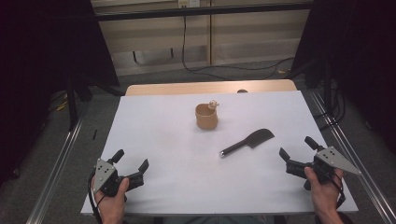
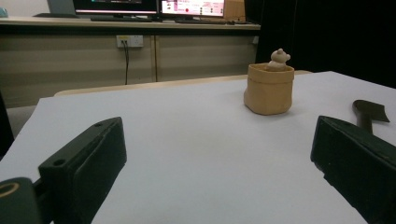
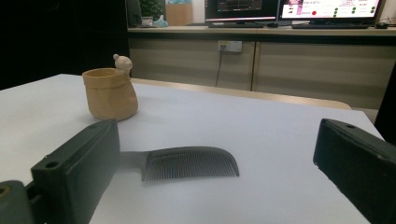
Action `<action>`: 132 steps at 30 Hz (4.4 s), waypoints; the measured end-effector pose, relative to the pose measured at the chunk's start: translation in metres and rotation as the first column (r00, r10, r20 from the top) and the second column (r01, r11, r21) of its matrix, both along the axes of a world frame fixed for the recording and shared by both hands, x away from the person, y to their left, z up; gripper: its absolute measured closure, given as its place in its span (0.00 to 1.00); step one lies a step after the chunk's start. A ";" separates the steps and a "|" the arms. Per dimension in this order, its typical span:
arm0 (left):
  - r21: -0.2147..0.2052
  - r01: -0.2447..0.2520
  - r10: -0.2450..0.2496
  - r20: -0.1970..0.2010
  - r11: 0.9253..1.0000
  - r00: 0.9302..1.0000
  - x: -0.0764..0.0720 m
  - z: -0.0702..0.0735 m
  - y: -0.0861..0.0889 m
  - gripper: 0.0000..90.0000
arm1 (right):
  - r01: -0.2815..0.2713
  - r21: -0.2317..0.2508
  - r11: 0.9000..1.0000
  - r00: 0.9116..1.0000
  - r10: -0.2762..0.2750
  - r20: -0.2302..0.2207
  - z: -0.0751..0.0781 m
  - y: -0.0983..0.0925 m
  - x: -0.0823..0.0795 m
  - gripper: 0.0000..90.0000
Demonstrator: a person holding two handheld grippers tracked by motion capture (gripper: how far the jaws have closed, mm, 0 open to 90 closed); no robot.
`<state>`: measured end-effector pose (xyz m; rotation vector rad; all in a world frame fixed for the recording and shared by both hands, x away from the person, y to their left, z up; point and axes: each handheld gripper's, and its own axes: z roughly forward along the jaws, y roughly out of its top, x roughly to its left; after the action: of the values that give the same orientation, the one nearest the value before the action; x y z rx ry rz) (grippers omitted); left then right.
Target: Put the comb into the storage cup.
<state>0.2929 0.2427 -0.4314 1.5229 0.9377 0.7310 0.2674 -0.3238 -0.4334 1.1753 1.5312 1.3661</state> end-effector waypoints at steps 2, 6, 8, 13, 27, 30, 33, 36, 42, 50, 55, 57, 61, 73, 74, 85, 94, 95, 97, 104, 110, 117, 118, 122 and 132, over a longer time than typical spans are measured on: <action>-0.003 0.001 -0.001 -0.004 1.000 1.000 0.000 0.000 -0.001 0.04 | -0.004 -0.003 1.000 1.000 0.004 0.002 0.000 0.000 0.000 0.00; -0.016 0.004 -0.004 0.018 1.000 1.000 -0.002 0.001 -0.001 0.04 | -0.016 -0.003 1.000 1.000 0.016 -0.006 -0.001 0.000 0.000 0.00; -0.017 -0.006 0.006 0.017 1.000 1.000 -0.002 0.002 -0.001 0.04 | -0.017 -0.001 1.000 1.000 0.017 -0.003 0.000 0.000 0.000 0.00; -0.015 0.009 -0.009 0.001 1.000 1.000 -0.001 0.000 -0.002 0.03 | -0.086 -0.022 0.996 0.996 0.086 -0.026 -0.002 0.003 0.001 0.00; -0.004 0.027 -0.027 -0.002 1.000 1.000 -0.002 0.001 -0.004 0.03 | -0.153 -0.022 0.988 0.988 0.153 -0.010 0.003 0.016 0.004 0.00; -0.001 0.025 -0.025 -0.001 1.000 1.000 -0.002 0.001 -0.004 0.03 | -0.163 -0.024 0.986 0.987 0.163 -0.003 0.006 0.021 0.006 0.00; 0.002 0.021 -0.021 -0.004 1.000 1.000 -0.002 0.001 -0.004 0.03 | -0.179 -0.015 0.984 0.984 0.179 -0.005 0.008 0.027 0.009 0.00; 0.011 0.022 -0.022 -0.004 1.000 1.000 -0.001 0.000 -0.004 0.03 | -0.202 -0.004 0.979 0.979 0.202 -0.012 0.008 0.032 0.013 0.00; 0.003 0.020 -0.020 -0.004 1.000 1.000 -0.001 0.000 -0.005 0.03 | -0.240 0.008 0.971 0.971 0.240 -0.011 0.010 0.041 0.021 0.00; 0.001 0.034 -0.034 -0.003 0.999 0.999 0.001 0.000 -0.005 0.03 | -0.277 0.010 0.961 0.961 0.277 -0.013 0.015 0.056 0.032 0.00; -0.001 0.040 -0.040 -0.005 0.999 0.999 0.002 0.000 -0.006 0.03 | -0.302 0.011 0.953 0.953 0.302 -0.017 0.017 0.068 0.040 0.00; -0.004 0.042 -0.042 -0.003 0.999 0.999 0.001 0.001 -0.006 0.03 | -0.306 0.007 0.952 0.952 0.306 -0.016 0.018 0.069 0.040 0.00; -0.005 0.041 -0.041 0.008 0.999 0.999 -0.001 0.002 -0.006 0.03 | -0.320 0.005 0.947 0.947 0.320 -0.010 0.024 0.075 0.044 0.00; 0.008 0.057 -0.057 0.010 0.998 0.998 -0.003 0.003 -0.008 0.03 | -0.367 0.022 0.930 0.929 0.368 -0.027 0.023 0.095 0.062 0.05; 0.014 0.062 -0.062 0.013 0.998 0.998 -0.003 0.004 -0.008 0.03 | -0.363 0.023 0.931 0.931 0.364 -0.032 0.021 0.096 0.065 0.05; 0.019 0.056 -0.056 -0.003 0.998 0.998 0.003 0.001 -0.009 0.03 | -0.358 0.012 0.933 0.932 0.359 -0.050 0.015 0.099 0.079 0.10; 0.016 0.054 -0.054 -0.013 0.998 0.998 0.003 0.000 -0.009 0.03 | -0.369 0.002 0.929 0.927 0.368 -0.066 0.012 0.107 0.091 0.16; 0.019 0.055 -0.055 -0.013 0.998 0.998 0.003 0.000 -0.009 0.03 | -0.369 0.002 0.929 0.927 0.368 -0.066 0.012 0.107 0.091 0.16; 0.017 0.056 -0.056 -0.014 0.998 0.998 0.003 0.001 -0.009 0.03 | -0.377 -0.008 0.926 0.924 0.375 -0.072 0.013 0.111 0.095 0.18; 0.013 0.060 -0.059 -0.011 0.998 0.998 0.003 0.001 -0.008 0.03 | -0.405 -0.002 0.914 0.911 0.404 -0.089 0.009 0.119 0.105 0.42; 0.013 0.059 -0.059 -0.011 0.998 0.998 0.003 0.001 -0.009 0.03 | -0.424 0.013 0.906 0.900 0.422 -0.112 0.010 0.119 0.110 0.66; 0.014 0.063 -0.063 -0.013 0.998 0.998 0.003 0.001 -0.008 0.03 | -0.462 0.037 0.886 0.876 0.463 -0.133 0.012 0.119 0.114 0.93; 0.023 0.067 -0.067 -0.015 0.997 0.998 0.003 0.001 -0.008 0.03 | -0.484 0.030 0.875 0.863 0.483 -0.149 0.012 0.120 0.115 0.99; 0.032 0.079 -0.079 -0.005 0.996 0.997 0.002 0.002 -0.010 0.03 | -0.550 0.007 0.835 0.806 0.532 -0.258 0.013 0.122 0.117 1.00; 0.037 0.065 -0.065 -0.005 0.997 0.998 0.002 0.002 -0.009 0.03 | -0.612 -0.031 0.790 0.714 0.536 -0.450 0.015 0.121 0.122 1.00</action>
<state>0.2953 0.2340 -0.4298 1.5805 0.8771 0.7029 0.3897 -0.2025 -0.4185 0.9421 2.4432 1.3603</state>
